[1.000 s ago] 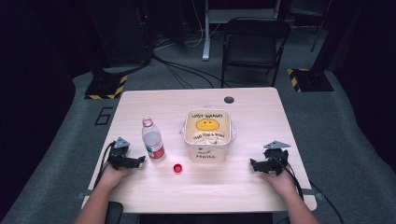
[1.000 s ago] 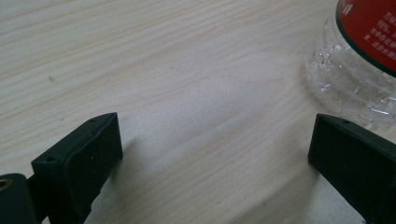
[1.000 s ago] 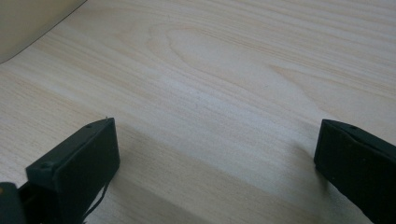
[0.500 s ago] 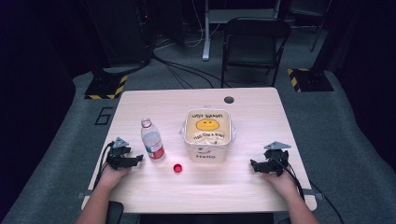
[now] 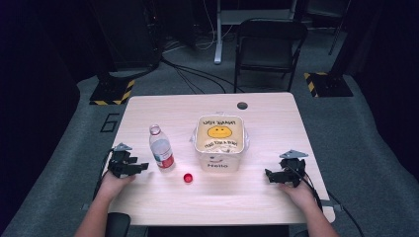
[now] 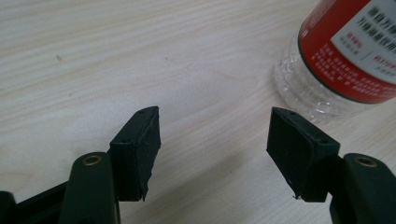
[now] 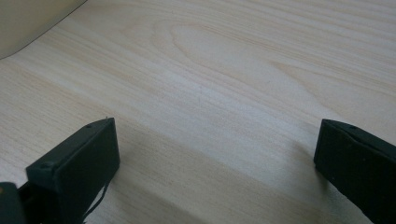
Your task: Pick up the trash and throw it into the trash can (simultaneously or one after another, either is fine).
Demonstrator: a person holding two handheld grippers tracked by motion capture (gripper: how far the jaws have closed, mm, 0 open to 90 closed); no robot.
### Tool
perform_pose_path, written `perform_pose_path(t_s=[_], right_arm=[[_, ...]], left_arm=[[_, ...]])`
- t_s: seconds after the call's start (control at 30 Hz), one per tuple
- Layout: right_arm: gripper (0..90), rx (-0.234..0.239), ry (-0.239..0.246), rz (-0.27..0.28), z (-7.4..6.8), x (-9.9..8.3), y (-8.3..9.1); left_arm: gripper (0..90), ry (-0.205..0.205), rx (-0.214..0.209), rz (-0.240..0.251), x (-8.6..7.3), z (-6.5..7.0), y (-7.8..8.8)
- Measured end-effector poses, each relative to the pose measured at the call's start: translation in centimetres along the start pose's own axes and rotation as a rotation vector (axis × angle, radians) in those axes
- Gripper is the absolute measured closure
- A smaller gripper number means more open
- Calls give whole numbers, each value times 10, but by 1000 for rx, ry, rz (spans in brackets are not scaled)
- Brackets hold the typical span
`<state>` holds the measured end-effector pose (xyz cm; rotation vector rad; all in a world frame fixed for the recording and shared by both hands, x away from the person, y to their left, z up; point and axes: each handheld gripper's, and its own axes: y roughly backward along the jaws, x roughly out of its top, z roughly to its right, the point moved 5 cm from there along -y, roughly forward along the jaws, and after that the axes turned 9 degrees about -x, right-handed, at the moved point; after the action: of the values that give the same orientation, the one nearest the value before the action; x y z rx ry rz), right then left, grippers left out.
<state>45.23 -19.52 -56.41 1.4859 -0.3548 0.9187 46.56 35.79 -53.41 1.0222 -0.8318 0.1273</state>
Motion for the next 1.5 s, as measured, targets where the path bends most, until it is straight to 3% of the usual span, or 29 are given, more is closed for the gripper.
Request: perform_pose_path(t_s=[0.13,0.43,1.2,1.5], right_arm=[[0,-3,-1,1,0,0,0],[0,-3,-3,0,0,0,1],[0,-3,-3,1,0,0,1],[0,-2,-2,1,0,-1,1]], left_arm=[[311,-25,2,17,6,3,8],[302,-72,-49,60,16,14,19],[231,-113,-85,114,40,35,46],[208,-141,-117,136,49,48,55]])
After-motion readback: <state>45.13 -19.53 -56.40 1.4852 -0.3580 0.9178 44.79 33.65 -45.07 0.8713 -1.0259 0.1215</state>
